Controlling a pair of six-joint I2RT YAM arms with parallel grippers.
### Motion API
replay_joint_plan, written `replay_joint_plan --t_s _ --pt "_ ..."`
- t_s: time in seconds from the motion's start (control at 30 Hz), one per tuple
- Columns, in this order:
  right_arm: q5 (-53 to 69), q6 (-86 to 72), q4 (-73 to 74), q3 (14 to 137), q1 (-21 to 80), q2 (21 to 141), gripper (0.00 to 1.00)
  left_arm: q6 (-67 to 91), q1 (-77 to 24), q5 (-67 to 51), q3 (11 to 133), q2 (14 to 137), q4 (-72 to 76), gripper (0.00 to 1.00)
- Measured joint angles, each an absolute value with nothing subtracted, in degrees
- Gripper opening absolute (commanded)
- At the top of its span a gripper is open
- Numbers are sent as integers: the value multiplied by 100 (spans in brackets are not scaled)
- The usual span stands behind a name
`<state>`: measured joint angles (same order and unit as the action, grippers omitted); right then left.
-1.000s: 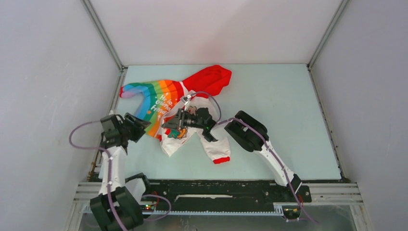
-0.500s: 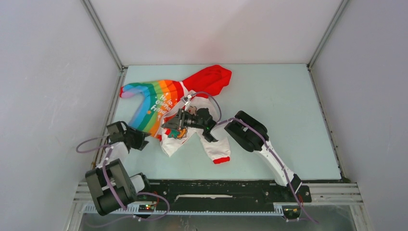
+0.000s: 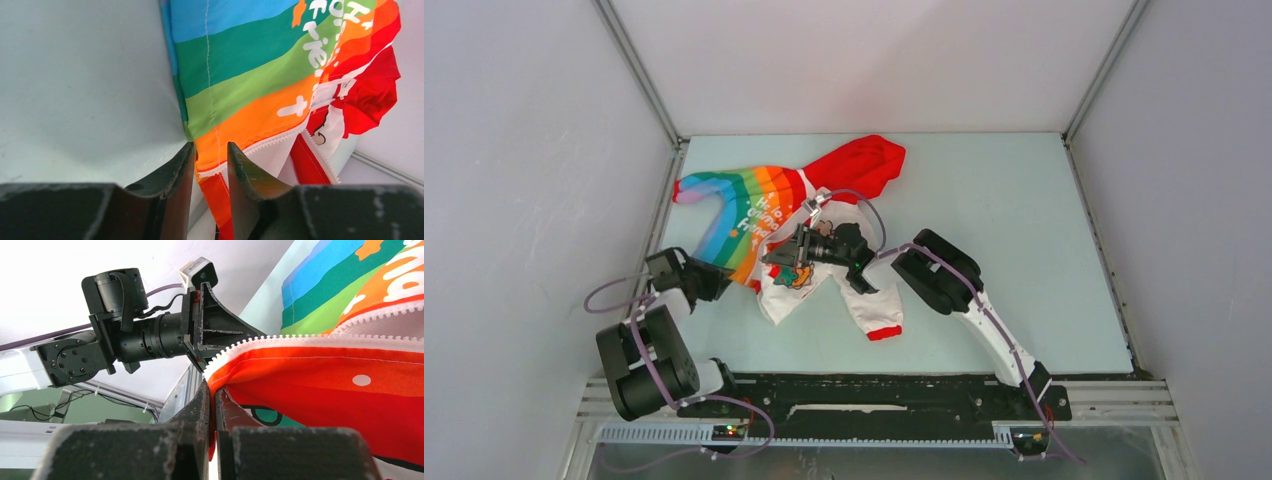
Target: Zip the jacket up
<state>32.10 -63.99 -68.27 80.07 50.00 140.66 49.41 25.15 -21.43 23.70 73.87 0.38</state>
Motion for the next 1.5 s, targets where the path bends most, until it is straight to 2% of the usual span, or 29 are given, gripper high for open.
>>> replay_joint_plan --t_s 0.2,0.33,0.4,0.97,1.23,1.5 --pt "3210 -6401 -6827 8007 5000 14066 0 4936 2517 -2235 2370 7406 222 33" --pt "3212 -6403 -6827 8007 5000 14068 0 4930 2517 -2281 2370 7465 239 39" --pt "3212 -6405 -6827 8007 5000 14068 0 4904 2517 -2274 2370 7461 237 39" --pt "3210 -6405 -6825 8007 5000 14068 0 5022 2517 -2582 2335 7756 663 31" --pt "3210 -6405 -6825 8007 5000 14068 0 5183 2517 -2838 2244 7933 961 33" --pt "3208 -6407 -6825 8007 5000 14068 0 5408 2517 -3070 2176 8265 1350 26"
